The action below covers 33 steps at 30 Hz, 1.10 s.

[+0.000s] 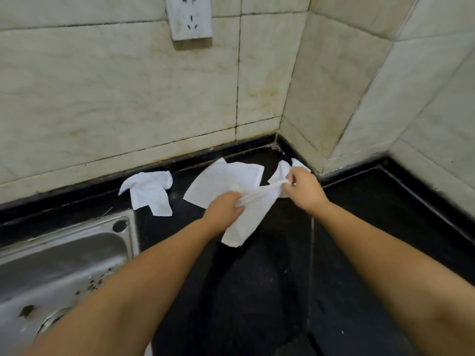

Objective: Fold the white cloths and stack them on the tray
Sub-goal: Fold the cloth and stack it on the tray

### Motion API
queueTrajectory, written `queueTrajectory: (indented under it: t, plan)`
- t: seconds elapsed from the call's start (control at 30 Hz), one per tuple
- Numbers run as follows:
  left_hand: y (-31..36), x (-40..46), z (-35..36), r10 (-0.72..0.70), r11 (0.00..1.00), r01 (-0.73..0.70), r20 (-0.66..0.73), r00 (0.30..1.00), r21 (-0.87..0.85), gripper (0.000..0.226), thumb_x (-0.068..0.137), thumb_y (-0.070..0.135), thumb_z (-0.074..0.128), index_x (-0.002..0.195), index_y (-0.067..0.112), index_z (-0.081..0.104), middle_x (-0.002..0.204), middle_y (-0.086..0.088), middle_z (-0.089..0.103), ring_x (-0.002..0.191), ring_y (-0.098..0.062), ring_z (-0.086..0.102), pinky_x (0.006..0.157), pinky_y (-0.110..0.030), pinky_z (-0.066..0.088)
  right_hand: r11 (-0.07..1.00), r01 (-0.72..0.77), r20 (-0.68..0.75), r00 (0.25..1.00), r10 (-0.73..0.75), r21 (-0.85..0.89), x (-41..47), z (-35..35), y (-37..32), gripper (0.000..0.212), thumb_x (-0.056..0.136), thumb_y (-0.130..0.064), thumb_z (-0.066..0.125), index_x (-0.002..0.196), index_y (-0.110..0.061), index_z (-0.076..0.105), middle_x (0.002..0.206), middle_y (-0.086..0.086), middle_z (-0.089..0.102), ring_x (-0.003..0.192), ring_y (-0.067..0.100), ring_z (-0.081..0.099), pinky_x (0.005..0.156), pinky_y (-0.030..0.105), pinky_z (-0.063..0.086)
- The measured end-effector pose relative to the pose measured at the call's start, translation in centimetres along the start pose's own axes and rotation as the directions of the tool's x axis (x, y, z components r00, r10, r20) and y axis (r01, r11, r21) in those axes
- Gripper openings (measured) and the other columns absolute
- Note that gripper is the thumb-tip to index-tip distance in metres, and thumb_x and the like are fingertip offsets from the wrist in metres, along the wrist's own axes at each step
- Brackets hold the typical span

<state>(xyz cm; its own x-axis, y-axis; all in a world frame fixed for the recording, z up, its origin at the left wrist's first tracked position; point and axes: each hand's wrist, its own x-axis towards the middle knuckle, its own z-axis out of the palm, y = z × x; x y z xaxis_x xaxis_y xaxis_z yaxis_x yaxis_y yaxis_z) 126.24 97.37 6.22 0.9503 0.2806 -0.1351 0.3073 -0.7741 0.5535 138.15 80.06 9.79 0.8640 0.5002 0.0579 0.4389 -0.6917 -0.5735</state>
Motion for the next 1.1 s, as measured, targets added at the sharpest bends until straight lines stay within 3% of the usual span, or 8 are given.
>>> queueTrajectory:
  t: [0.13,0.33,0.53,0.67,0.77,0.87,0.93,1.1]
  plan:
    - [3.8,1.9,-2.1,0.009,0.967,-0.044,-0.138,0.99,-0.252,0.012,0.092,0.018,0.056,0.091,0.009,0.064,0.092,-0.011,0.062,0.087,-0.022,0.056,0.074,-0.028,0.039,0.971,-0.152,-0.234,0.953,0.194,0.185,-1.0,-4.3,0.8,0.009,0.094,-0.015,0.049,0.087,-0.011,0.046,0.08,0.005,0.051,0.076,0.022,0.049,0.067,0.031,0.039]
    - [6.9,2.5,-2.3,0.01,0.846,-0.11,-0.191,0.982,-0.522,0.018,0.088,0.001,0.05,0.09,0.009,0.067,0.089,0.0,0.062,0.083,-0.014,0.054,0.069,-0.02,0.043,0.935,-0.181,-0.327,0.902,0.281,0.305,-3.4,-7.6,3.4,0.01,0.092,-0.016,0.05,0.092,-0.009,0.058,0.09,0.003,0.057,0.083,0.018,0.052,0.064,0.029,0.039]
    - [4.0,0.2,2.1,0.055,0.895,-0.004,0.1,0.993,-0.446,0.016,0.089,0.007,0.057,0.078,0.016,0.064,0.077,0.005,0.059,0.079,-0.013,0.054,0.062,-0.014,0.04,0.874,-0.332,0.149,0.943,0.298,0.355,-8.6,-4.2,8.4,0.008,0.09,-0.012,0.061,0.085,-0.007,0.064,0.08,0.004,0.059,0.076,0.014,0.053,0.065,0.024,0.041]
    - [0.1,-0.9,4.3,-0.035,0.94,0.19,0.472,0.881,-0.285,0.011,0.088,0.017,0.065,0.096,0.011,0.07,0.098,-0.001,0.063,0.092,-0.012,0.057,0.079,-0.021,0.044,0.814,-0.472,0.492,0.826,0.275,0.339,-11.8,-1.2,10.0,0.01,0.089,-0.012,0.062,0.079,-0.014,0.061,0.071,-0.001,0.055,0.063,0.008,0.049,0.056,0.014,0.04]
    - [-1.9,-1.6,5.0,-0.123,0.948,0.279,0.633,0.765,-0.153,0.026,0.088,0.025,0.066,0.105,0.005,0.067,0.104,-0.006,0.064,0.092,-0.015,0.06,0.077,-0.023,0.05,0.778,-0.573,0.683,0.678,0.271,0.26,-12.8,0.9,11.3,0.006,0.088,-0.015,0.064,0.082,-0.018,0.066,0.082,0.003,0.058,0.079,0.014,0.055,0.075,0.026,0.048]
    - [-2.5,-1.9,4.7,-0.196,0.913,0.396,0.739,0.645,-0.104,0.035,0.089,0.027,0.064,0.118,0.007,0.06,0.104,-0.004,0.065,0.09,-0.014,0.063,0.072,-0.022,0.054,0.777,-0.602,0.777,0.573,0.261,0.183,-12.5,1.5,11.8,0.006,0.087,-0.017,0.065,0.093,-0.015,0.067,0.095,0.004,0.064,0.092,0.018,0.062,0.089,0.034,0.051]
    - [-3.1,-1.8,4.5,-0.242,0.903,0.43,0.791,0.561,-0.029,0.037,0.089,0.026,0.065,0.121,0.011,0.056,0.101,-0.002,0.066,0.087,-0.014,0.065,0.072,-0.024,0.056,0.763,-0.624,0.802,0.536,0.263,0.167,-11.9,1.5,11.6,0.012,0.089,-0.017,0.064,0.099,-0.012,0.066,0.1,0.004,0.066,0.094,0.017,0.064,0.084,0.03,0.055]
    - [-5.0,-1.0,4.5,-0.287,0.915,0.402,0.735,0.615,0.021,0.034,0.088,0.024,0.064,0.12,0.011,0.059,0.096,-0.001,0.065,0.09,-0.017,0.064,0.086,-0.032,0.056,0.797,-0.541,0.649,0.713,0.266,0.267,-9.6,2.5,10.7,0.015,0.09,-0.017,0.061,0.1,-0.007,0.065,0.096,0.002,0.065,0.089,0.012,0.063,0.073,0.022,0.051]
